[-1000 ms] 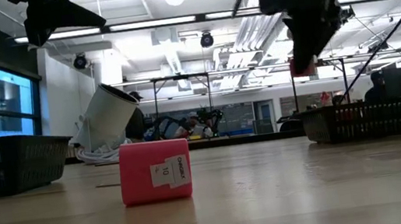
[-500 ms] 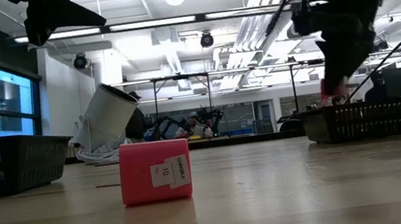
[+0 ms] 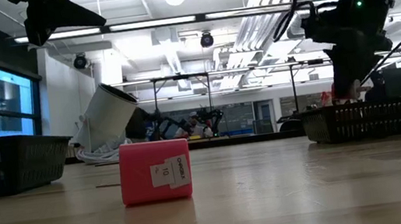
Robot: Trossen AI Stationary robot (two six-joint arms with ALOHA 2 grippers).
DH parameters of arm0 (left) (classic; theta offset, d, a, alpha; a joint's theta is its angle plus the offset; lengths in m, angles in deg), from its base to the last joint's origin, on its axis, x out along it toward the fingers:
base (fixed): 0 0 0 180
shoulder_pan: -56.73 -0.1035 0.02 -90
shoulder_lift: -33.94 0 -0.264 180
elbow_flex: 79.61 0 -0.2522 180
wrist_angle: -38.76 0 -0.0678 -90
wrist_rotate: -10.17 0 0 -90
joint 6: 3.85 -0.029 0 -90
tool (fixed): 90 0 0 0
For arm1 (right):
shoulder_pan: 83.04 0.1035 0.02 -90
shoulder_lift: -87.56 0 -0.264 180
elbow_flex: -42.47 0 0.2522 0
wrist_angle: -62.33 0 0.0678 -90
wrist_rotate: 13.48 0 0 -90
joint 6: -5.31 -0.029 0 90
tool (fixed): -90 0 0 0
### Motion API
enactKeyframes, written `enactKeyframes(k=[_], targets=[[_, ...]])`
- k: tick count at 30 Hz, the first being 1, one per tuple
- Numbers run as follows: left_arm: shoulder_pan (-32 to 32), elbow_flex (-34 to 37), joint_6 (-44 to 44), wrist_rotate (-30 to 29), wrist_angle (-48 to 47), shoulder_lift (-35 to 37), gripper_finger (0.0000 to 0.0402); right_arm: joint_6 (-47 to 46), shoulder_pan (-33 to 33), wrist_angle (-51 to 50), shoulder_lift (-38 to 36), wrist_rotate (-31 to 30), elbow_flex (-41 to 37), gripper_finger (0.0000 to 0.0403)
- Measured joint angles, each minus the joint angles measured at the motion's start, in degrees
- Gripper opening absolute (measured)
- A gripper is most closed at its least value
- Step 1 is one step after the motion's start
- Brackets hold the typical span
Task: Pick & Place Office items
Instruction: Put the pink white charger adapter into the right black bin
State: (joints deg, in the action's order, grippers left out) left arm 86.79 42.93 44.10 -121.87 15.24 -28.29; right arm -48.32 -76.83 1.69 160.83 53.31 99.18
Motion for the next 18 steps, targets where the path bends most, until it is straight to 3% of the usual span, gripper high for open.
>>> enactKeyframes(k=[12,18], targets=[[0.0,0.0,0.0,0.0,0.0,0.0,0.0194,-9.4,-0.8,-6.4,-0.5,-2.4,0.0,0.0134],[0.0,0.0,0.0,0.0,0.0,0.0,0.0194,-13.0,-0.8,-3.6,-0.5,-1.4,-4.3,0.0134]])
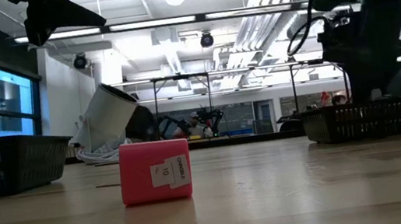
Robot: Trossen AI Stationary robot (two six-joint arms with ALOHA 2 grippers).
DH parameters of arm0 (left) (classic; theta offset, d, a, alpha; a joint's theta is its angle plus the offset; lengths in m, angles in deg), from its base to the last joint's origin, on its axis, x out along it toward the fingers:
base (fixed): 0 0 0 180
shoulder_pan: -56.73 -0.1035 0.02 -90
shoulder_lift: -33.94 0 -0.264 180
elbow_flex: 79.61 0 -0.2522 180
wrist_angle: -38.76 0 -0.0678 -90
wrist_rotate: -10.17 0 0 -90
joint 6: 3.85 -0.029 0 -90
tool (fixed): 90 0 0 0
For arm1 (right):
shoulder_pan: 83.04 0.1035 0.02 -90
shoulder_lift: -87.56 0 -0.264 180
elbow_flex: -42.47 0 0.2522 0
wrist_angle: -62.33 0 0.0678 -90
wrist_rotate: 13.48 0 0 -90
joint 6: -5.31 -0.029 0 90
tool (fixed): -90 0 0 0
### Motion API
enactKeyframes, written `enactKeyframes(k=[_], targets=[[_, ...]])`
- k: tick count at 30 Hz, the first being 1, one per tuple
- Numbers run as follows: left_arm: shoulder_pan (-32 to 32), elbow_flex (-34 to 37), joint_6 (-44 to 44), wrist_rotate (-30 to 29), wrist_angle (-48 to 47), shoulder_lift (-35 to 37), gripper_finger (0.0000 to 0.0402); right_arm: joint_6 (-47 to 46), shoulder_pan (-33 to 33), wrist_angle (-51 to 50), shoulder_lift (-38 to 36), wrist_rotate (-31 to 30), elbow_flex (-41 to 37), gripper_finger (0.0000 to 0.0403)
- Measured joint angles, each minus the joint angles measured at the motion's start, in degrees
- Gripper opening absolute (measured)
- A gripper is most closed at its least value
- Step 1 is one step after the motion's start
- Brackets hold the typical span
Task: Pick & Place Office items
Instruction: Put the pink white charger adapter into the right black bin
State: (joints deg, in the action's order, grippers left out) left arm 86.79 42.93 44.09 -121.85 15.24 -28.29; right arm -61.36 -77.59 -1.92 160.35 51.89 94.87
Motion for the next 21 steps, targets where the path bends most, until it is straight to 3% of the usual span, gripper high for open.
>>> enactKeyframes(k=[10,21], targets=[[0.0,0.0,0.0,0.0,0.0,0.0,0.0194,-5.5,0.0,0.2,0.0,0.6,-2.6,0.0134],[0.0,0.0,0.0,0.0,0.0,0.0,0.0194,-3.4,-0.3,7.1,0.0,1.7,-5.6,0.0134]])
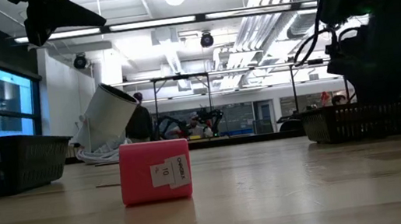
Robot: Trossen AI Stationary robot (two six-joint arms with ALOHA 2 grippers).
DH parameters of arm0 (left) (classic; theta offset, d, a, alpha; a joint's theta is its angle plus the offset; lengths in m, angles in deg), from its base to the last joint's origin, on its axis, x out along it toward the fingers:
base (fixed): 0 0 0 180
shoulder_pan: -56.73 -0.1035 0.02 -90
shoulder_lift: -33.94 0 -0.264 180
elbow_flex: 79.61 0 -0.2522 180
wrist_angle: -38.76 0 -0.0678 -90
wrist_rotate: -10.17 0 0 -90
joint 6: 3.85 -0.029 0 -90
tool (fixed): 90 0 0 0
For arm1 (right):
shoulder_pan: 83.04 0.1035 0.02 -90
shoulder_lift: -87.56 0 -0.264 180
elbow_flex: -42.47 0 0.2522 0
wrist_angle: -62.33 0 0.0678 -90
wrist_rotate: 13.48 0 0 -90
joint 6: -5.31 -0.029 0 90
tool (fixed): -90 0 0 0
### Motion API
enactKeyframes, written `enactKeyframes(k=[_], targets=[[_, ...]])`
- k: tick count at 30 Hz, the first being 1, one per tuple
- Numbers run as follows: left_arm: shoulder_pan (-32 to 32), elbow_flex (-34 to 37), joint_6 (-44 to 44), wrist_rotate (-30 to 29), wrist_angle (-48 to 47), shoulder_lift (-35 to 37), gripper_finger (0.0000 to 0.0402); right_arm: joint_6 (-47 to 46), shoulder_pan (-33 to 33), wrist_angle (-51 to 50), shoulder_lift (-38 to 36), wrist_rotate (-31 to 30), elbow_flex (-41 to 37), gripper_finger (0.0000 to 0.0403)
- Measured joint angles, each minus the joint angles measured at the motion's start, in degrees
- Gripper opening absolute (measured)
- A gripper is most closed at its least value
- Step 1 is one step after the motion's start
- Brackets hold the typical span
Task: Pick & Place Office items
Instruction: Put the pink white charger adapter into the right black bin
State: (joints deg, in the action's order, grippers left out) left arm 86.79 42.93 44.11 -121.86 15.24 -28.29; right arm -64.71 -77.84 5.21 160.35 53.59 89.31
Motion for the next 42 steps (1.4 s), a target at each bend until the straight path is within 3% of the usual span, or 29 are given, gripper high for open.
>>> enactKeyframes(k=[14,21,32,42], targets=[[0.0,0.0,0.0,0.0,0.0,0.0,0.0194,4.3,-4.6,6.2,0.5,5.0,-2.9,0.0134],[0.0,0.0,0.0,0.0,0.0,0.0,0.0194,5.4,-4.6,6.4,0.5,5.0,-2.9,0.0136],[0.0,0.0,0.0,0.0,0.0,0.0,0.0194,5.4,-4.6,6.7,0.5,4.9,-2.9,0.0179],[0.0,0.0,0.0,0.0,0.0,0.0,0.0194,5.8,-4.6,6.8,-0.2,4.9,-2.8,0.0175]])
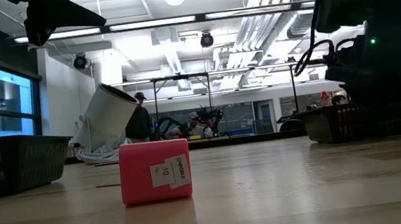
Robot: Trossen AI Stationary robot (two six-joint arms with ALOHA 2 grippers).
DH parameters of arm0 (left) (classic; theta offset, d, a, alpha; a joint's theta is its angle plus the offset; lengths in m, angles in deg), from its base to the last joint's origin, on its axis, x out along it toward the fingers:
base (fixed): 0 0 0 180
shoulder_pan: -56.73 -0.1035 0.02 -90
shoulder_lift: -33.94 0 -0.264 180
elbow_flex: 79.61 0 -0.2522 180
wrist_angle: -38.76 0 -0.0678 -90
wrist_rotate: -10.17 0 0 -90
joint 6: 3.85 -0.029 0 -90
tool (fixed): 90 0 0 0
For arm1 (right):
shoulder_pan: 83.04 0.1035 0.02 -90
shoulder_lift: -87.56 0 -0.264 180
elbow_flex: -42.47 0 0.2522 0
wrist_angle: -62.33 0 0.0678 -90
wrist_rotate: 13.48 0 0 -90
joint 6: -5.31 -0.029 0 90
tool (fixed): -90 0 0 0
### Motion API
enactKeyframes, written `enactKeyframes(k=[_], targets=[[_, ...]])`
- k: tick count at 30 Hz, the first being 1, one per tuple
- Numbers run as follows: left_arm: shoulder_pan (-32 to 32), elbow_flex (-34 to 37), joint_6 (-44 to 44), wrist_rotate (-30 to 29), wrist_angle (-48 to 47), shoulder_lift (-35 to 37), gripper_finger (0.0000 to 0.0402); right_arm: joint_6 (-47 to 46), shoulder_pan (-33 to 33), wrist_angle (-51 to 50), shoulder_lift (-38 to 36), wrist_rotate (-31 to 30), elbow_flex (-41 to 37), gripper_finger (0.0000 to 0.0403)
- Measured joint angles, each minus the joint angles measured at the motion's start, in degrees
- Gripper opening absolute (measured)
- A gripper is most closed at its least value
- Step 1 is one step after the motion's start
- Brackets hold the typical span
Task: Pick & Place Office items
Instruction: Put the pink white charger adapter into the right black bin, then put the pink charger adapter into the right black bin
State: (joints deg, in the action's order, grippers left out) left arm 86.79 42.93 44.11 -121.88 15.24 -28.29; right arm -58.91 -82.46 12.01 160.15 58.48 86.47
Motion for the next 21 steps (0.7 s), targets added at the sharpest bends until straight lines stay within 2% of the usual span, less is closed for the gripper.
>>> enactKeyframes(k=[21], targets=[[0.0,0.0,0.0,0.0,0.0,0.0,0.0194,1.5,-1.1,-2.2,-8.0,-1.9,0.0,0.0171]])
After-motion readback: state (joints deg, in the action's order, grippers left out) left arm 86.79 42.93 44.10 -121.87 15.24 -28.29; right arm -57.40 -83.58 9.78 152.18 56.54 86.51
